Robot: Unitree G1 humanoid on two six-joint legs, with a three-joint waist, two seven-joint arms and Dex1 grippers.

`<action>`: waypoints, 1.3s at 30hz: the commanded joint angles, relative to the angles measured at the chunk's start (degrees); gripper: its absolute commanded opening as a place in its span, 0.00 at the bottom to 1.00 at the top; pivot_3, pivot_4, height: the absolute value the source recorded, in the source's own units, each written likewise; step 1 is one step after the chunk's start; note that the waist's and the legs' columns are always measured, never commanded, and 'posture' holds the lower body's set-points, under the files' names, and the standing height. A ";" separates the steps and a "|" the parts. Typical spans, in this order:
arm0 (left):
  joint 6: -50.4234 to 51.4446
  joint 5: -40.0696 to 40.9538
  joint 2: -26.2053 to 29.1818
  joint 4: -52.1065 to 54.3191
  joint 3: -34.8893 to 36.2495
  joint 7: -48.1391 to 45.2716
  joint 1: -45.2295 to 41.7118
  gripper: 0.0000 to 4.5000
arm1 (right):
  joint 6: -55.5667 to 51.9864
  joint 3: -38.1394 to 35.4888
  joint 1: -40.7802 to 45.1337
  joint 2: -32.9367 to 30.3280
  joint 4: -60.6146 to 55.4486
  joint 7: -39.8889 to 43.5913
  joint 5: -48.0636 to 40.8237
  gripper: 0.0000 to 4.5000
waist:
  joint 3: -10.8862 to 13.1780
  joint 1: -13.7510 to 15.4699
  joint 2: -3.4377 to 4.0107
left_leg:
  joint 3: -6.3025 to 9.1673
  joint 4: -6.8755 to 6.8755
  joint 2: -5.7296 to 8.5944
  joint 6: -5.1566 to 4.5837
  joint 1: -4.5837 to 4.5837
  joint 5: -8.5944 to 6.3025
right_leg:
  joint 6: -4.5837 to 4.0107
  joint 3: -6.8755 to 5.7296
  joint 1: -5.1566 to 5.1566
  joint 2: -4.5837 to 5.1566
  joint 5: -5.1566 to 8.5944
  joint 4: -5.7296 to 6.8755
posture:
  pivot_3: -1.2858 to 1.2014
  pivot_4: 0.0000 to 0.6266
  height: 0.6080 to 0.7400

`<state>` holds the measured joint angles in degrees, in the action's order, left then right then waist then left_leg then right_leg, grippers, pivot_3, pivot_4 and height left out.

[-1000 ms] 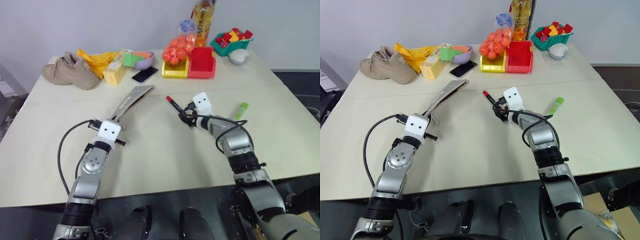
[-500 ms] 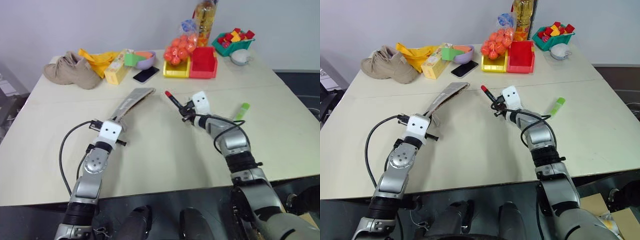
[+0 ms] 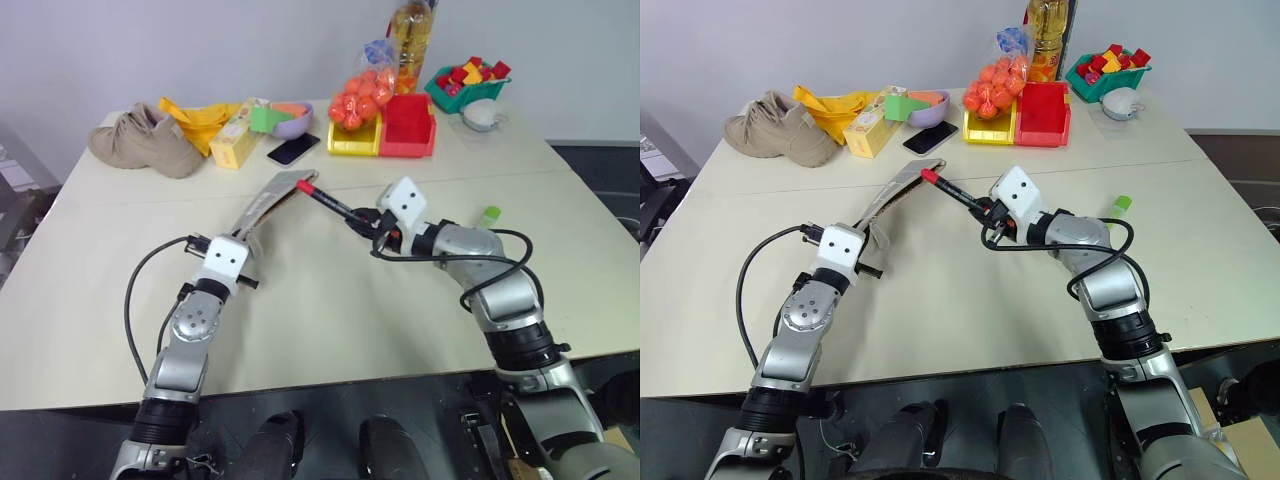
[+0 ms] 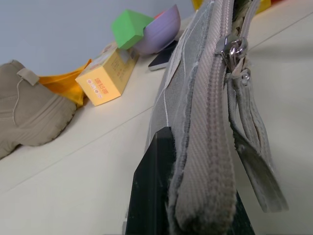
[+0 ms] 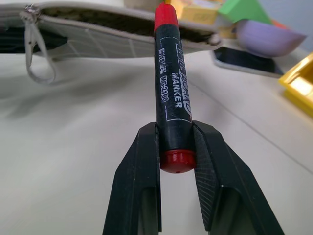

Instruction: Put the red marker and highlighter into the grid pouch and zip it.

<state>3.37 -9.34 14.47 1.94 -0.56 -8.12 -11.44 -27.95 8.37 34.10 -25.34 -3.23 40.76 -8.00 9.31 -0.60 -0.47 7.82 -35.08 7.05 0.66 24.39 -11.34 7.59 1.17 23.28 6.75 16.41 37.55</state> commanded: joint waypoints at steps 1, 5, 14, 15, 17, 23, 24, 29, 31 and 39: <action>-1.04 0.62 -0.05 1.39 -0.19 -0.38 -0.71 0.00 | 0.40 0.03 0.69 0.12 -1.68 -0.39 0.21 0.08 | 0.00 -0.01 0.00 | 0.00 0.00 0.00 0.00 0.00 0.00 | 0.00 0.00 0.00 0.00 0.00 0.00 | 0.52 0.24 1.00; -1.50 0.68 -0.03 1.95 -0.34 -0.69 -0.36 0.00 | 0.98 1.17 1.00 -0.32 -1.41 0.07 1.13 0.08 | 0.00 -0.03 0.00 | 0.00 0.00 0.00 0.00 0.00 0.00 | 0.00 0.00 0.00 0.00 0.00 0.00 | 0.52 0.24 1.00; -5.42 0.65 1.92 2.64 -1.33 -4.05 0.37 0.00 | 4.42 4.04 1.79 -3.18 -2.42 1.69 5.26 0.08 | 0.00 -0.02 0.00 | 0.00 0.00 0.00 0.00 0.00 0.00 | 0.00 0.00 0.00 0.00 0.00 0.00 | 0.52 0.24 1.00; -6.43 0.44 2.62 2.65 -1.77 -5.00 0.48 0.00 | 5.43 4.60 2.00 -3.87 -2.57 2.10 6.10 0.08 | 0.00 -0.04 0.00 | 0.00 0.00 0.00 0.00 0.00 0.00 | 0.00 -0.01 0.01 0.00 0.00 0.00 | 0.52 0.24 1.00; -9.00 0.71 4.44 2.78 -2.85 -8.00 0.77 0.00 | 10.62 7.05 2.56 -7.13 -2.86 4.28 9.80 0.08 | 0.00 -0.01 0.00 | 0.00 0.01 0.00 0.00 0.00 0.00 | 0.00 0.00 0.01 0.00 0.00 0.00 | 0.52 0.24 1.00; -16.20 1.82 11.81 2.03 -6.68 -19.13 1.41 0.00 | 22.74 11.34 4.34 -13.12 -2.22 9.58 16.28 0.08 | 0.00 -0.11 0.00 | -0.01 0.04 -0.01 0.00 -0.01 0.00 | 0.00 -0.02 0.00 0.00 0.00 -0.03 | 0.52 0.24 1.00; -17.06 2.43 12.82 1.65 -7.24 -21.09 1.23 0.00 | 23.54 11.77 4.90 -12.85 -2.35 10.21 16.55 0.08 | 0.00 -0.18 0.00 | -0.01 0.05 -0.02 0.00 -0.01 0.00 | 0.00 -0.02 0.01 0.00 0.00 -0.03 | 0.52 0.24 1.00; -17.67 3.67 13.39 0.56 -6.95 -22.92 0.18 0.00 | 24.33 12.41 6.52 -11.40 -1.54 12.03 17.62 0.08 | 0.01 -0.13 0.00 | 0.00 0.04 -0.02 0.00 -0.01 0.00 | 0.00 -0.01 0.02 0.01 0.00 -0.03 | 0.52 0.24 1.00; -17.00 3.59 12.97 0.48 -6.47 -22.30 0.00 0.00 | 23.70 12.08 6.77 -10.99 -1.18 12.21 17.78 0.32 | 0.01 0.04 -0.01 | 0.01 0.03 -0.01 0.00 0.00 0.00 | 0.00 -0.02 -0.01 0.01 0.00 -0.03 | 0.52 0.24 1.00; -12.58 2.12 11.10 0.12 -4.90 -18.43 0.71 0.00 | 14.04 0.77 1.69 -10.27 -7.50 13.27 4.91 0.88 | 0.02 0.16 -0.02 | 0.05 0.01 0.00 0.00 0.00 0.00 | 0.00 -0.03 -0.03 0.02 0.00 -0.04 | 0.52 0.24 1.00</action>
<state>-10.02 -7.06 25.74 1.00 -7.06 -28.08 -10.42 -10.12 14.50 36.66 -35.41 -6.13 53.29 3.07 9.33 -0.44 -0.49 7.87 -35.08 7.06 0.65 24.40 -11.34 7.59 1.15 23.24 6.77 16.41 37.50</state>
